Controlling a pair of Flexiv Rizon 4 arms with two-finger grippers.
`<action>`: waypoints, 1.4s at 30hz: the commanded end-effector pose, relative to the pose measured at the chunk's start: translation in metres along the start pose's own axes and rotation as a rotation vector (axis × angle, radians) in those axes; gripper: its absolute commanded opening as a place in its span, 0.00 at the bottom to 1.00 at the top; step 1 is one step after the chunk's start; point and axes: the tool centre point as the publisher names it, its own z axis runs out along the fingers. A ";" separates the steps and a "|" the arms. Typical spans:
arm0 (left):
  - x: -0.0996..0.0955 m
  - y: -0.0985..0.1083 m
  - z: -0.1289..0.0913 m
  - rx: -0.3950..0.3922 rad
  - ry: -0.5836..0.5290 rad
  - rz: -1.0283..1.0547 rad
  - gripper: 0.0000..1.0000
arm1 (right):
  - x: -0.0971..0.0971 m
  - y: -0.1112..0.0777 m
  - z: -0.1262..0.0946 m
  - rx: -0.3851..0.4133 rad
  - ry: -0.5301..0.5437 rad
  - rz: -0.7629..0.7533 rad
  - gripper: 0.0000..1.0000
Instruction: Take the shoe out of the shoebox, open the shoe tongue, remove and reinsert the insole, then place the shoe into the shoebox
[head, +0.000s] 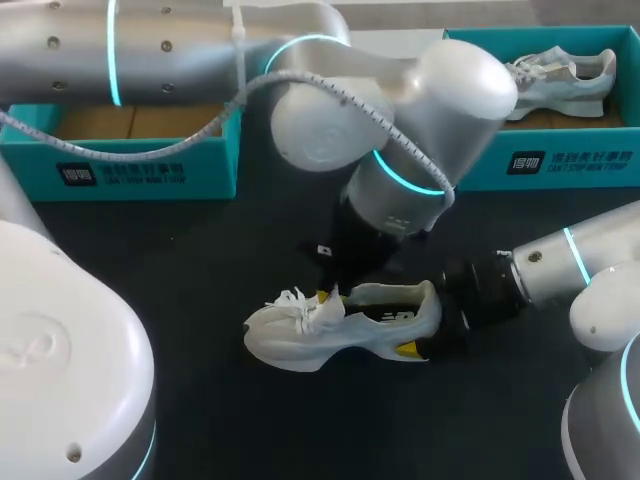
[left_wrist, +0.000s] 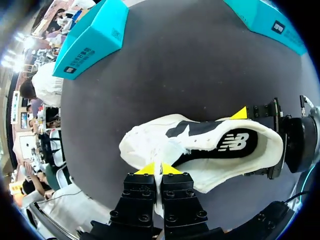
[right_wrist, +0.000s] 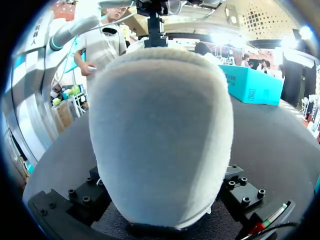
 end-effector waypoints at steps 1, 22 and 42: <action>-0.022 0.006 0.001 0.023 0.056 -0.119 0.00 | 0.002 -0.009 0.004 0.003 0.001 0.002 0.00; -0.064 0.010 0.051 -0.040 0.026 -0.222 0.00 | 0.002 -0.009 0.004 0.003 0.001 0.002 0.00; -0.087 0.023 0.092 -0.092 0.189 -0.177 1.00 | 0.002 -0.009 0.004 0.003 0.001 0.002 0.00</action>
